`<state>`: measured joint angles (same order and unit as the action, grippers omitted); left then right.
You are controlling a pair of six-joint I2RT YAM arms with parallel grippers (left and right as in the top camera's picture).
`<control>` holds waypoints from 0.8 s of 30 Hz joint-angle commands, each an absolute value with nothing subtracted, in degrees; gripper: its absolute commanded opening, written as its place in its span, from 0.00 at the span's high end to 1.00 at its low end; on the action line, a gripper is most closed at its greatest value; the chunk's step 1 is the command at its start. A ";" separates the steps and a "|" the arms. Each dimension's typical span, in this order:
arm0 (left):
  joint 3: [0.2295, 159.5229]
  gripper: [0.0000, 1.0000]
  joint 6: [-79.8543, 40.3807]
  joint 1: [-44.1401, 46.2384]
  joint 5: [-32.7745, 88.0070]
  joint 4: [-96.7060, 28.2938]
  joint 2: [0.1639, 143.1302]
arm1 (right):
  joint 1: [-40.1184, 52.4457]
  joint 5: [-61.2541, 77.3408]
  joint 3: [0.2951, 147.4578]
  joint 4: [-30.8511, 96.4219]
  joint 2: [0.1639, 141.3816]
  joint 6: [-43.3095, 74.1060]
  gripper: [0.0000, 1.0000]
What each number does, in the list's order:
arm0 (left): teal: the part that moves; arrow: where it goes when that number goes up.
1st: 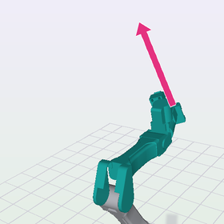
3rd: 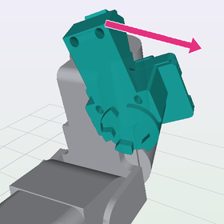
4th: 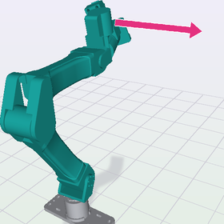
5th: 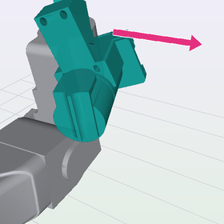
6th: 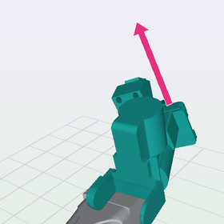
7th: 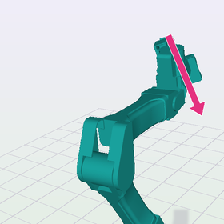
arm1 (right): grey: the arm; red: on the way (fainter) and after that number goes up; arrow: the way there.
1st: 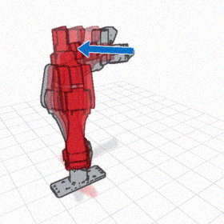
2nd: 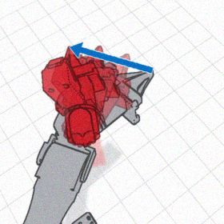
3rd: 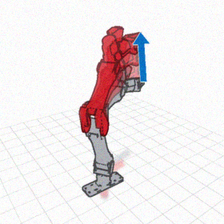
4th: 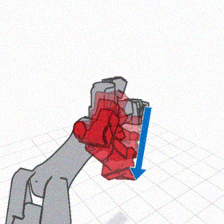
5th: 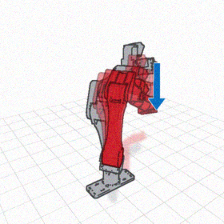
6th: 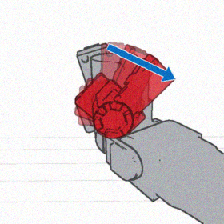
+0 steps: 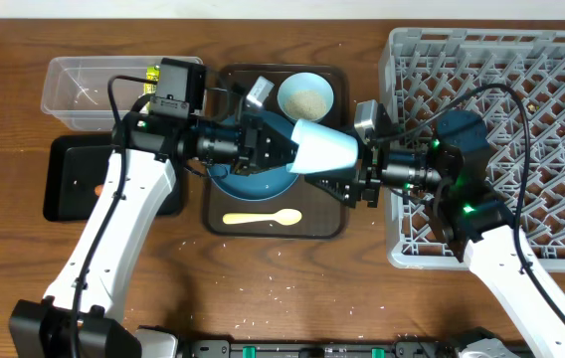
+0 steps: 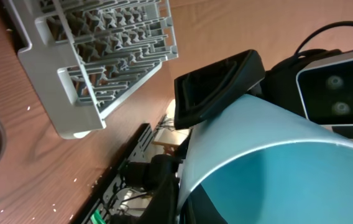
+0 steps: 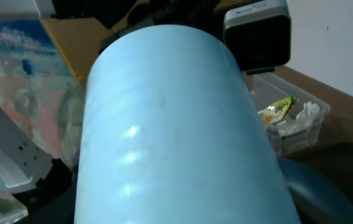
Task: Sort waste into correct bins and load items into the dishwasher rack
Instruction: 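Hand the blue cup from the left gripper to the right gripper, then place the blue cup upside down in the dish rack with right gripper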
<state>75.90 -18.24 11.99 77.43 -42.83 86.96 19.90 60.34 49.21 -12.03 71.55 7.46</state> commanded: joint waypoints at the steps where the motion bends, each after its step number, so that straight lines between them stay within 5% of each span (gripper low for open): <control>1: 76.90 0.94 -18.26 12.53 80.14 -42.76 86.39 | 20.18 58.94 50.02 -13.26 71.94 8.36 0.37; 4: 76.90 0.94 -18.26 12.56 80.14 -42.76 86.39 | 19.59 58.94 50.04 -14.92 71.88 9.06 0.37; 9: 76.90 0.94 -18.26 12.56 80.16 -42.78 86.39 | 17.67 58.96 50.04 -17.52 71.88 10.70 0.19; 13: 76.90 0.94 -18.26 12.56 80.14 -42.76 86.39 | 16.71 58.98 50.04 -17.50 71.88 10.70 0.16; 19: 76.88 0.94 -18.24 12.56 79.96 -42.76 86.39 | 16.49 58.98 50.04 -17.50 71.88 10.68 0.35; 24: 76.90 0.87 -18.04 12.56 78.17 -42.76 86.39 | 15.42 58.96 50.04 -18.00 71.72 11.40 0.40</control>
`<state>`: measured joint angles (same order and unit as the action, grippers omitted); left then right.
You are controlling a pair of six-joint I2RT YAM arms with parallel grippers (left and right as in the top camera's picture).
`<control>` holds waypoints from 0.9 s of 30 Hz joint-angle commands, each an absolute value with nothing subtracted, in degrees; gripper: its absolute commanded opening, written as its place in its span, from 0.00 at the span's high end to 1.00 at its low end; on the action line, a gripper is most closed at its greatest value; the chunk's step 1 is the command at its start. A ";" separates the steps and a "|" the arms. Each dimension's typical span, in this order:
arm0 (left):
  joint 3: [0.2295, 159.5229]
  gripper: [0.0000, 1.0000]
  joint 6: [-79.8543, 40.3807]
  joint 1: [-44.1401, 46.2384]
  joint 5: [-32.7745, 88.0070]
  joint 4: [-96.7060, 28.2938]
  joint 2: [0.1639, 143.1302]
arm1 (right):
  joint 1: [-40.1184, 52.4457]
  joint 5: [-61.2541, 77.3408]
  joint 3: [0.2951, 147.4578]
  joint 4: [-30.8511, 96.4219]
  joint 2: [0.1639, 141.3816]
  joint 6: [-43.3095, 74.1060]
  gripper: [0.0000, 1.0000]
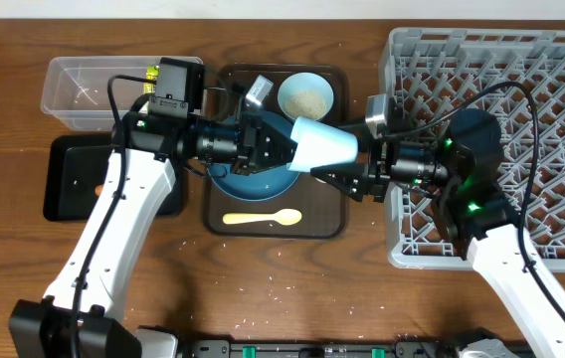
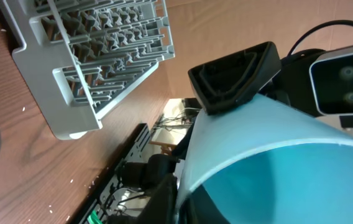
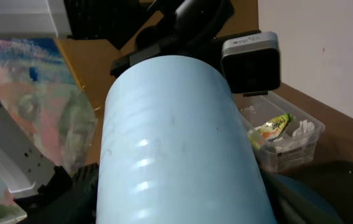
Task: Sort waste into correct bins and load items into the dishwasher rack
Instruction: 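Place the blue cup upside down in the dish rack with right gripper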
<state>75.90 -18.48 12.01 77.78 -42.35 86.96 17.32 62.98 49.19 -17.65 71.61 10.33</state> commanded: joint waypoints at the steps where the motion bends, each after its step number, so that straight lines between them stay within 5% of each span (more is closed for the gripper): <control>1: 76.88 0.83 -18.04 12.56 77.32 -42.78 86.39 | 14.72 58.96 50.04 -18.02 71.53 12.45 0.41; 6: 76.88 0.62 -18.04 12.56 71.68 -42.76 86.39 | 8.10 58.94 50.04 -17.30 70.11 18.65 0.41; 16: 76.88 0.61 -18.09 12.56 45.76 -42.81 86.39 | -0.38 41.65 50.43 4.71 63.55 21.04 0.42; 21: 76.88 0.61 -18.06 12.56 30.79 -43.22 86.41 | 0.64 22.28 54.98 26.79 60.47 17.69 0.51; 27: 76.82 0.61 -18.06 12.56 17.23 -44.60 86.50 | 6.39 5.41 63.18 46.96 60.82 16.67 0.47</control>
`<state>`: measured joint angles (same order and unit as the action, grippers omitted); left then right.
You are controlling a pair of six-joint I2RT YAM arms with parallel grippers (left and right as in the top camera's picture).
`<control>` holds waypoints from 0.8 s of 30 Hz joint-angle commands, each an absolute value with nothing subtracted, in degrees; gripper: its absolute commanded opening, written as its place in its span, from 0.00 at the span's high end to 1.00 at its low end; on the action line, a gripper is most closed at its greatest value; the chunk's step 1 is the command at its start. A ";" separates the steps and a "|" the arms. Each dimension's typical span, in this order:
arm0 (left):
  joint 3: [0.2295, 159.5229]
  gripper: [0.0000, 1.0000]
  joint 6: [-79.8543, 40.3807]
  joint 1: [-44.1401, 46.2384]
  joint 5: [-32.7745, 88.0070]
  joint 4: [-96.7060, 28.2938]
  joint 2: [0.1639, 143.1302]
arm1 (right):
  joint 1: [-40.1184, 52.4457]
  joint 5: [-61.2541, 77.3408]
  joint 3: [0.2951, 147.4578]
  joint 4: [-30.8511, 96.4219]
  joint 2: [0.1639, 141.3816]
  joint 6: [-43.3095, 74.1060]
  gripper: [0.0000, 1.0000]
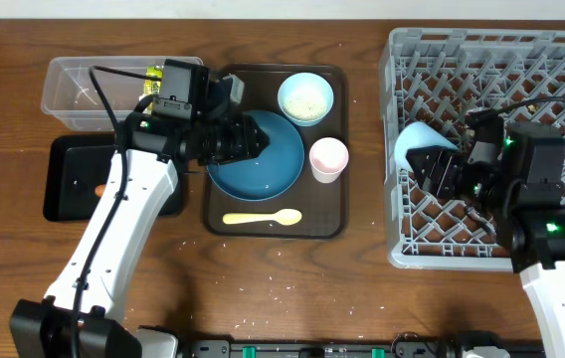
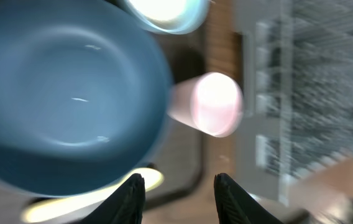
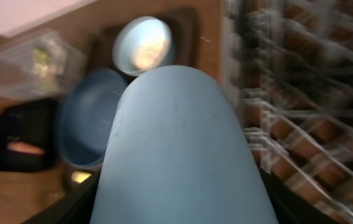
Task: Sort waste into correct bins and load items into the dishwasher rack
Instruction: 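Place the blue cup upside down in the dish rack with right gripper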
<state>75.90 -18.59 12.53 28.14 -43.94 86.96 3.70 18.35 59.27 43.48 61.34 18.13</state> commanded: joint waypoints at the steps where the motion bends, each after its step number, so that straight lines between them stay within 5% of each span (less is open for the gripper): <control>1: 76.75 0.61 -18.06 12.56 16.16 -44.88 86.50 | 7.44 3.36 64.12 49.52 61.19 16.69 0.47; 6: 76.07 0.61 -18.04 12.56 12.36 -45.95 86.50 | 9.98 -4.16 67.02 59.29 64.62 17.61 0.47; 24: 72.73 0.61 -18.04 12.60 9.39 -46.02 86.80 | 9.93 -2.59 67.85 63.86 82.91 17.10 0.47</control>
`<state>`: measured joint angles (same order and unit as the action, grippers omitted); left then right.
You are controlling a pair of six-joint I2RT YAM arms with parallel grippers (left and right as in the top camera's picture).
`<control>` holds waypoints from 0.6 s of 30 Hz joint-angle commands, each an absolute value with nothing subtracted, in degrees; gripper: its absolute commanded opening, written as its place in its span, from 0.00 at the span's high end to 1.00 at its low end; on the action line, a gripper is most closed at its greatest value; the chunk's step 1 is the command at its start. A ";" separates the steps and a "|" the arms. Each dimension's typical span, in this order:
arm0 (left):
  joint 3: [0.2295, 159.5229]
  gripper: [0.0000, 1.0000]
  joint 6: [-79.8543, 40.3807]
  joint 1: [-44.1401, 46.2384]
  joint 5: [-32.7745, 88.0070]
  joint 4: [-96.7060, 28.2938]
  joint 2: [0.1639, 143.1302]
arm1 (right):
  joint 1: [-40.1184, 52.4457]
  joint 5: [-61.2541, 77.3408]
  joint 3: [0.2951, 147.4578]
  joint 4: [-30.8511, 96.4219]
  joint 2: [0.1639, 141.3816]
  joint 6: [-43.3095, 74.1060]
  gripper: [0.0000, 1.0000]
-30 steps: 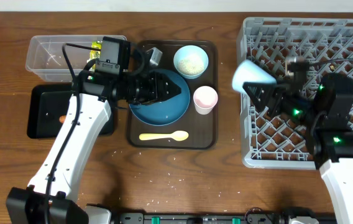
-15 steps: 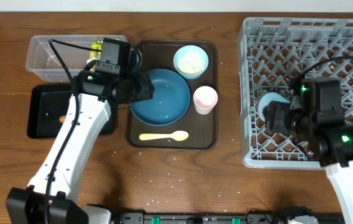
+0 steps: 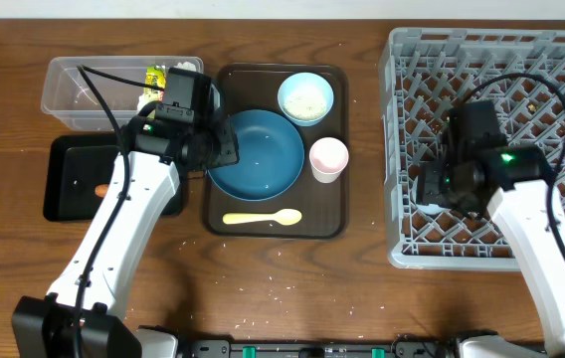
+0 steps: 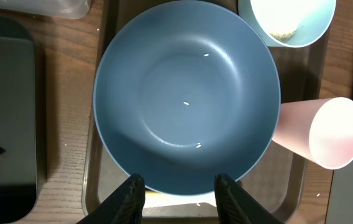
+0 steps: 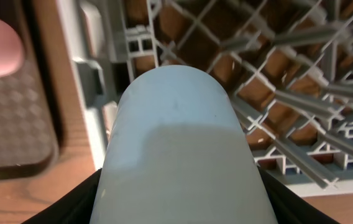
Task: Sort waste into correct bins and load items into the dishwasher rack
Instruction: 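Place the blue cup upside down in the dish rack with right gripper, then grasp the pink cup with the left gripper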
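Observation:
My right gripper (image 5: 179,200) is shut on a pale blue cup (image 5: 178,149), holding it over the left front part of the grey dishwasher rack (image 5: 301,93). In the overhead view the right gripper (image 3: 442,186) and arm cover the cup. My left gripper (image 4: 179,199) is open and empty above the near edge of the dark blue plate (image 4: 186,93). On the brown tray (image 3: 225,221) lie the plate (image 3: 263,154), a pale bowl with crumbs (image 3: 305,97), a pink cup (image 3: 328,158) and a yellow spoon (image 3: 263,217).
A clear plastic bin (image 3: 89,91) holding wrappers stands at the back left. In front of it sits a black bin (image 3: 74,179) with an orange scrap inside. The rack (image 3: 551,80) fills the right side of the table. Crumbs dot the wood near the front edge.
My right gripper has turned to point downward with the cup, now lower over the rack's left front part. My left gripper has swung to face straight down over the blue plate, still open.
Both grippers met at the pale blue cup above the tray, the left holding it and the right closing around it. Then the left had let go and drawn back over the plate, while the right held the cup at the rack, where it now points down.

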<state>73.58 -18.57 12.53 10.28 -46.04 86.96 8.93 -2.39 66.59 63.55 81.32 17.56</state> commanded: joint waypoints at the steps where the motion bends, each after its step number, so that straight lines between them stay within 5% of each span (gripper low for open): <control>1: 72.73 0.60 -18.04 12.60 9.39 -46.02 86.85 | 9.93 -2.57 67.85 63.86 83.81 17.10 0.47; 5: 72.73 0.60 -18.04 12.60 9.39 -45.74 86.85 | 9.93 -2.57 67.85 63.22 86.72 17.08 0.41; 11: 72.69 0.57 -17.08 13.96 9.41 -43.53 86.87 | 9.93 -2.52 67.85 62.96 88.38 17.10 0.01; 18: 72.69 0.45 -14.96 19.77 9.37 -33.06 89.97 | 9.08 1.06 70.74 63.37 85.69 17.06 0.01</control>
